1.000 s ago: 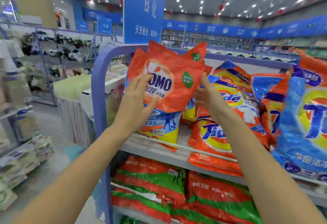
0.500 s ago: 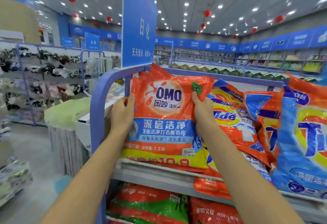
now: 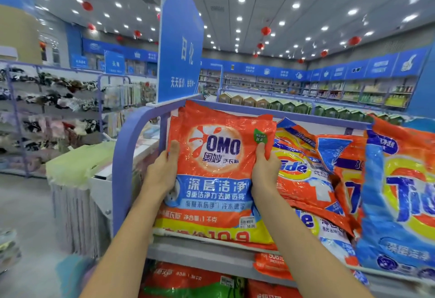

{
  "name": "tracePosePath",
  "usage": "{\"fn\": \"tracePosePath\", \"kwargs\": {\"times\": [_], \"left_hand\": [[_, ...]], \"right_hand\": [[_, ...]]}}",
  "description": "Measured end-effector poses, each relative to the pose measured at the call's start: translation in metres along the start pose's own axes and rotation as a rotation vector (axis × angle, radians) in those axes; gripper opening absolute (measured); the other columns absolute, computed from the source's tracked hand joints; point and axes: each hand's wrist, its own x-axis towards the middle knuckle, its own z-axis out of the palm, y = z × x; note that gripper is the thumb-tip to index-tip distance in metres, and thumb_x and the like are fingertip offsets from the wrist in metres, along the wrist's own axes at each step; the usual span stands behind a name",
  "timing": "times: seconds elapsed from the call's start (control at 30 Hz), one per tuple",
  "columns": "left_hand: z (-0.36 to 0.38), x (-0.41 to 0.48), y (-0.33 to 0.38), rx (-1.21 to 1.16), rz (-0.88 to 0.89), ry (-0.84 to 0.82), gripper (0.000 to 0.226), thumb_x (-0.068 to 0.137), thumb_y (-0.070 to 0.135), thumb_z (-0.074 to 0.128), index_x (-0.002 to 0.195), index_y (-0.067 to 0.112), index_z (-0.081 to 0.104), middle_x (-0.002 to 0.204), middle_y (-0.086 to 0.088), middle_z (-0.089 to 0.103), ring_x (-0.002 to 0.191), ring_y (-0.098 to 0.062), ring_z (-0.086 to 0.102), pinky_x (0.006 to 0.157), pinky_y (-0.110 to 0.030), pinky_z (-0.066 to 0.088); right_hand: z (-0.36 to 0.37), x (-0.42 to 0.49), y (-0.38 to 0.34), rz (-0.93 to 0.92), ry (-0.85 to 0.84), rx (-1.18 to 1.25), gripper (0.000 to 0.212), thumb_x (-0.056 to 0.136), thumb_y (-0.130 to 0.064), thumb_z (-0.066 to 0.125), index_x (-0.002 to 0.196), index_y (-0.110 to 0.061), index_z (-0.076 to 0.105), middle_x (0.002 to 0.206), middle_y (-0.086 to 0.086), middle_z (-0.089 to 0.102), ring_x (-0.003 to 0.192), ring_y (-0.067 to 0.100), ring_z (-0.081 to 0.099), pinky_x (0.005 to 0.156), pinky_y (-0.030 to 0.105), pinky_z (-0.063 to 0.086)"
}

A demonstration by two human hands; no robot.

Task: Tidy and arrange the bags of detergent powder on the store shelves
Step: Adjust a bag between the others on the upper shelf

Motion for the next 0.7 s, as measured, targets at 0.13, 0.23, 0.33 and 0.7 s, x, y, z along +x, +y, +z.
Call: {"fn": "tracePosePath", "kwargs": {"times": [0.13, 0.23, 0.33, 0.7], "left_hand": [[0.000, -0.016, 0.008, 0.039, 0.004, 0.011, 0.087, 0.069, 0.084, 0.009, 0.092, 0.021, 0.065, 0.083, -0.004, 0.071, 0.081, -0.024, 0.068, 0.084, -0.038, 0.049], [0.005, -0.034, -0.011, 0.040, 0.120, 0.135, 0.070, 0.077, 0.081, 0.018, 0.089, 0.024, 0.058, 0.086, 0.001, 0.068, 0.079, -0.018, 0.067, 0.071, -0.032, 0.051], [0.014, -0.046, -0.022, 0.082, 0.145, 0.206, 0.064, 0.077, 0.083, 0.024, 0.104, 0.029, 0.047, 0.099, 0.003, 0.065, 0.086, -0.019, 0.065, 0.082, -0.045, 0.053], [0.010, -0.040, -0.014, 0.190, 0.175, 0.239, 0.046, 0.092, 0.059, 0.025, 0.105, 0.017, 0.036, 0.098, -0.011, 0.064, 0.087, -0.034, 0.063, 0.068, -0.037, 0.043]], "right_hand": [[0.001, -0.003, 0.003, -0.087, 0.098, 0.005, 0.032, 0.097, -0.037, 0.045, 0.106, -0.009, 0.058, 0.095, 0.010, 0.063, 0.081, 0.027, 0.062, 0.068, 0.038, 0.051], [0.004, -0.010, -0.001, -0.135, 0.106, 0.095, 0.025, 0.098, -0.038, 0.043, 0.099, -0.019, 0.060, 0.090, 0.001, 0.063, 0.083, 0.019, 0.062, 0.074, 0.036, 0.052], [0.010, -0.017, -0.007, -0.208, 0.115, 0.164, 0.035, 0.097, -0.039, 0.044, 0.095, -0.008, 0.060, 0.070, -0.002, 0.056, 0.063, 0.009, 0.053, 0.061, 0.025, 0.047], [-0.027, -0.003, -0.007, -0.018, -0.157, -0.027, 0.033, 0.098, -0.030, 0.047, 0.091, -0.001, 0.061, 0.080, 0.005, 0.058, 0.073, 0.018, 0.054, 0.065, 0.027, 0.046]]}}
